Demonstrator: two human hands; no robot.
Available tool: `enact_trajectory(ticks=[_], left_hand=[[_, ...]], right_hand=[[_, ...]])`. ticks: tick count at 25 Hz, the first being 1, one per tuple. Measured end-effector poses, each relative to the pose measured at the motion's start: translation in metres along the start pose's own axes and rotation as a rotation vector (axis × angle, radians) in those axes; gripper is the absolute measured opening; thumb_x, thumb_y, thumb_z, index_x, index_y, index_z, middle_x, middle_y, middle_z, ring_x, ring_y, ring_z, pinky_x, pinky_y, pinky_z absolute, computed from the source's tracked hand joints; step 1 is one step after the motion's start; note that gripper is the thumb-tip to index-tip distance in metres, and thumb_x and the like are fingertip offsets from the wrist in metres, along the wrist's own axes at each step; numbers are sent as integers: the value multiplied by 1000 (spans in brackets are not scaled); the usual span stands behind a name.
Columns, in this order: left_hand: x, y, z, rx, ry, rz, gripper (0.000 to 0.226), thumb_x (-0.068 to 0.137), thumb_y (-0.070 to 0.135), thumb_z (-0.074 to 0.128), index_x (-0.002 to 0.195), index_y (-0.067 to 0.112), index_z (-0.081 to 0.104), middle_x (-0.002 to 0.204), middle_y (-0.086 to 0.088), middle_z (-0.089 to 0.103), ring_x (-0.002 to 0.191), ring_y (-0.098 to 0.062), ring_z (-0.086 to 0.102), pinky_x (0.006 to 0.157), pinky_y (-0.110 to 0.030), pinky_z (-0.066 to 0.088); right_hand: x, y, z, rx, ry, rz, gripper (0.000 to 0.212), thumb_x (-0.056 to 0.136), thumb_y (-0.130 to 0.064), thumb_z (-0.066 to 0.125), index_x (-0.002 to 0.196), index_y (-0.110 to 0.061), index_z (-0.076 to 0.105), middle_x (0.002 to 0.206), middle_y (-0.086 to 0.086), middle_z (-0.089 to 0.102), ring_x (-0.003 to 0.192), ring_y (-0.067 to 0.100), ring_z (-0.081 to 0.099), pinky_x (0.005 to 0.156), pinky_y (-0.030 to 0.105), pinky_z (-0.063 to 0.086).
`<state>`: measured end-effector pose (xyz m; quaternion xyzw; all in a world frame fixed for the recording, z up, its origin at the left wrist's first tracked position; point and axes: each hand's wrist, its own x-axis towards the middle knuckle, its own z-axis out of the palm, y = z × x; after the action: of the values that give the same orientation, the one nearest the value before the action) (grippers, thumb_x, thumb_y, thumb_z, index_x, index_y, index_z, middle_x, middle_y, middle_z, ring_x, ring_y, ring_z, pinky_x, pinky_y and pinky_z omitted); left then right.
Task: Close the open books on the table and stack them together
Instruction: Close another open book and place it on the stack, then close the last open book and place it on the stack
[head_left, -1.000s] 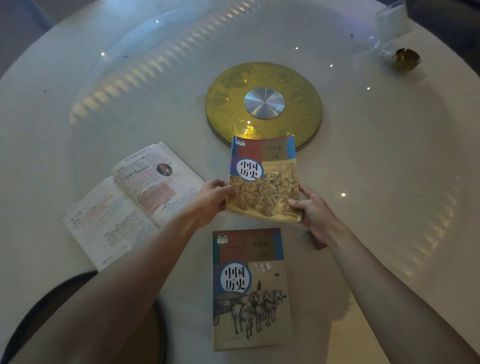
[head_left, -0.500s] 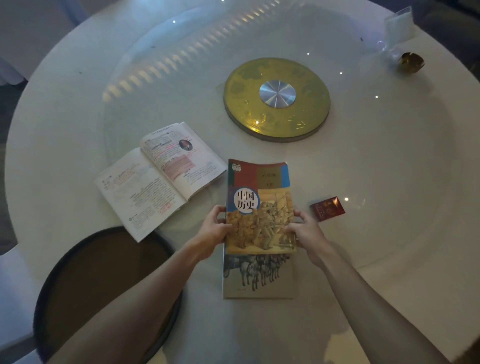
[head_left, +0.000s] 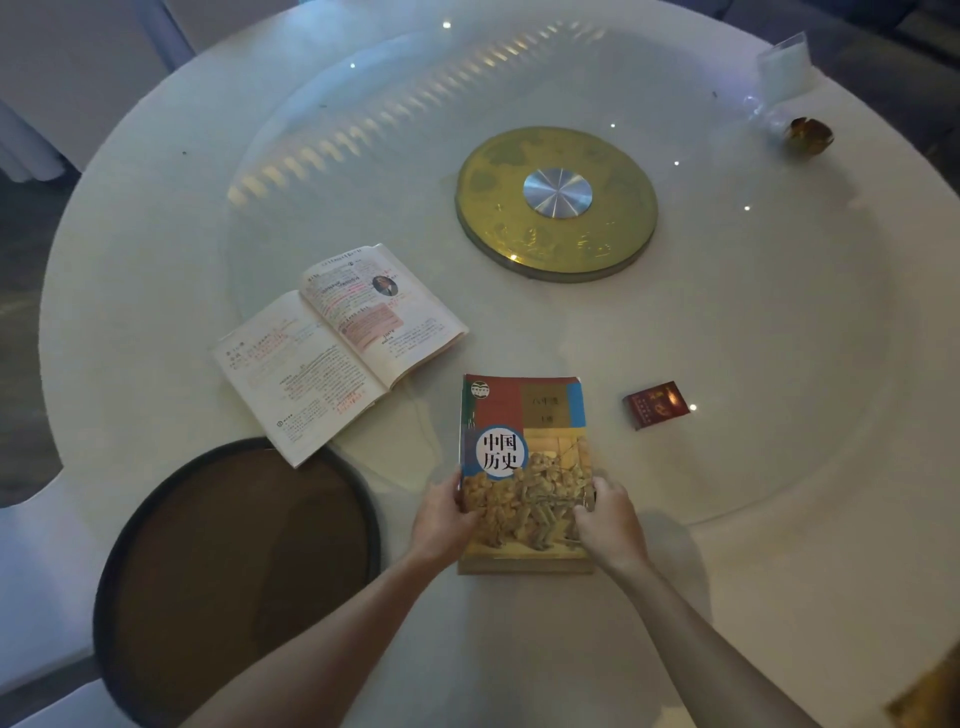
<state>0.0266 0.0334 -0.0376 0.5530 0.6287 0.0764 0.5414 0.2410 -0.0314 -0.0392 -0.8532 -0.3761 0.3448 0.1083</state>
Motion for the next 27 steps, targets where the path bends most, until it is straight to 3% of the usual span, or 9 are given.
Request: enact_trajectory(ticks=[3, 6, 10, 15, 16, 18, 20, 24, 27], left_hand=[[-3, 1, 5, 232, 25, 34, 55, 84, 13, 59, 136, 26, 49, 113, -7, 52, 111, -25, 56, 96, -39, 54], [-5, -3, 7, 308, 41, 54, 49, 86, 16, 59, 134, 17, 48, 112, -9, 45, 112, -28, 51, 97, -39, 51], [-2, -9, 7, 235, 24, 23, 41, 88, 17, 61, 128, 22, 54, 108, -2, 47, 109, -24, 57, 93, -40, 58], [-2, -14, 0, 186, -4, 46, 40, 87, 22, 66, 126, 24, 60, 111, 0, 54, 108, -19, 61, 88, -39, 61], [-1, -14, -4, 172, -10, 47, 41, 87, 23, 67, 128, 24, 61, 113, -1, 57, 105, -17, 62, 85, -36, 61], [3, -10, -19, 131, 19, 35, 46, 90, 27, 69, 134, 18, 60, 117, -2, 61, 98, -13, 63, 77, -25, 56], [13, -7, -45, 87, 126, 30, 51, 90, 29, 70, 136, 12, 58, 118, -4, 63, 97, -12, 62, 78, -23, 52], [38, 1, -114, -2, 276, -3, 53, 88, 36, 71, 134, 12, 61, 121, -7, 67, 104, -17, 64, 93, -36, 54], [56, 7, -166, -103, 361, -32, 57, 90, 40, 67, 138, 11, 58, 131, -9, 64, 117, -22, 61, 97, -34, 50]], right_hand=[[-5, 3, 2, -121, 9, 13, 30, 92, -17, 61, 121, -7, 64, 122, 15, 60, 117, 35, 59, 97, 44, 53], [-6, 5, 4, -133, -9, 22, 29, 95, -17, 60, 121, -6, 63, 127, 18, 58, 120, 36, 58, 97, 42, 51], [-6, 4, 6, -107, -50, 43, 35, 96, -17, 61, 129, -6, 62, 132, 16, 57, 121, 34, 60, 99, 40, 50], [2, 3, -1, -27, -92, 109, 18, 84, -23, 60, 98, -17, 69, 109, 13, 67, 96, 29, 65, 85, 42, 58], [5, -2, -3, -22, -67, 113, 22, 85, -26, 59, 103, -18, 69, 112, 12, 66, 99, 27, 65, 85, 41, 58], [9, -26, -12, -35, 31, 77, 42, 91, -27, 57, 131, -17, 60, 127, 11, 59, 116, 29, 60, 93, 40, 53], [22, -58, -19, -27, 121, -5, 56, 95, -26, 56, 149, -15, 47, 136, 12, 52, 128, 30, 52, 102, 45, 50], [55, -140, -25, -46, 60, -187, 56, 97, -31, 55, 150, -14, 48, 139, 13, 53, 132, 30, 51, 107, 48, 48], [75, -205, -21, -124, 1, -312, 55, 99, -32, 55, 149, -11, 50, 143, 16, 54, 134, 32, 49, 108, 47, 44]])
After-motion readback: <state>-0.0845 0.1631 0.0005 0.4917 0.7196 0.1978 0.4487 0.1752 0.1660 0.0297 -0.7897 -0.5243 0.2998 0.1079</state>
